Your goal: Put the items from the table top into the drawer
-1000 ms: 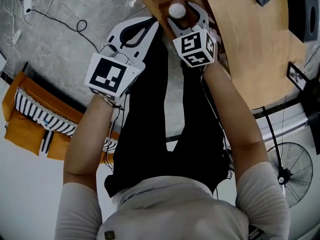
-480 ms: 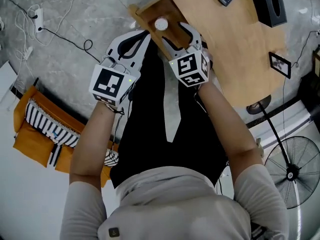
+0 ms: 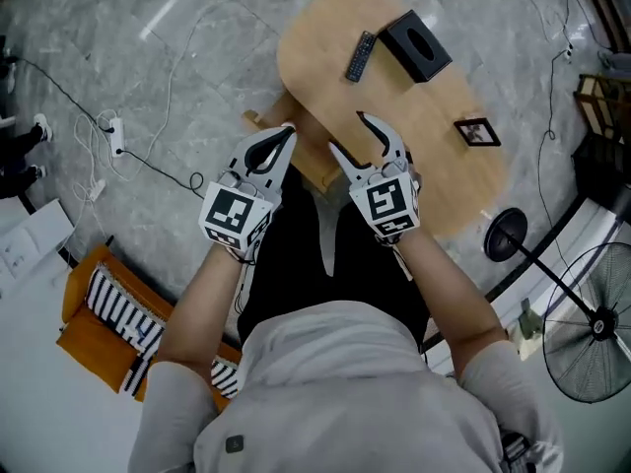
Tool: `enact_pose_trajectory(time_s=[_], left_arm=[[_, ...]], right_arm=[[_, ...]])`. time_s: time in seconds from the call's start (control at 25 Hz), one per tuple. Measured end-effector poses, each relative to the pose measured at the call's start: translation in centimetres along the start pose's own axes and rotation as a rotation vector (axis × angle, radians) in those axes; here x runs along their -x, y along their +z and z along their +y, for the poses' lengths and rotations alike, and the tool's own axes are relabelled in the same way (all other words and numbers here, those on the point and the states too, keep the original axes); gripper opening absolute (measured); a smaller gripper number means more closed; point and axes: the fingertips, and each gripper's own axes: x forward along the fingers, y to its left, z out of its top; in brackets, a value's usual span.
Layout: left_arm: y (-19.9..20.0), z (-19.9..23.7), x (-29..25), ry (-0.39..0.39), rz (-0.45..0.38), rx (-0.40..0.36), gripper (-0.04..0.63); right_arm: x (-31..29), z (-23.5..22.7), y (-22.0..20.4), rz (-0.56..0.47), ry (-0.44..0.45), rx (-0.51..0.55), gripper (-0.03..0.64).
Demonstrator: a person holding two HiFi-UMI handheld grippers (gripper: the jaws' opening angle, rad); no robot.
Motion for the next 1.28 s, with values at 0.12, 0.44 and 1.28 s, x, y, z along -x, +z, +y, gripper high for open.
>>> enact_pose_trajectory(time_s=[0.12,0.44,1.28], left_arm=[[6.4,-3.3,-0.3,-0.033,-0.063,-0.075,0.009],[17.6,-15.7,0.5,-0.120,-0.164,-0.153,0.009],[26.5,-31.4,-2.8,-0.192,-0.310,-0.299,0.009]], right_arm=[[5.7,-2.4,4.7,-0.109,-0.054,0.007,0.287],[21.8,-5.9,12.1,-0.277,-0.161,0.032,0.204],[38.0,-11.1,11.7,-0.444,-0.269,0.009,0.029]])
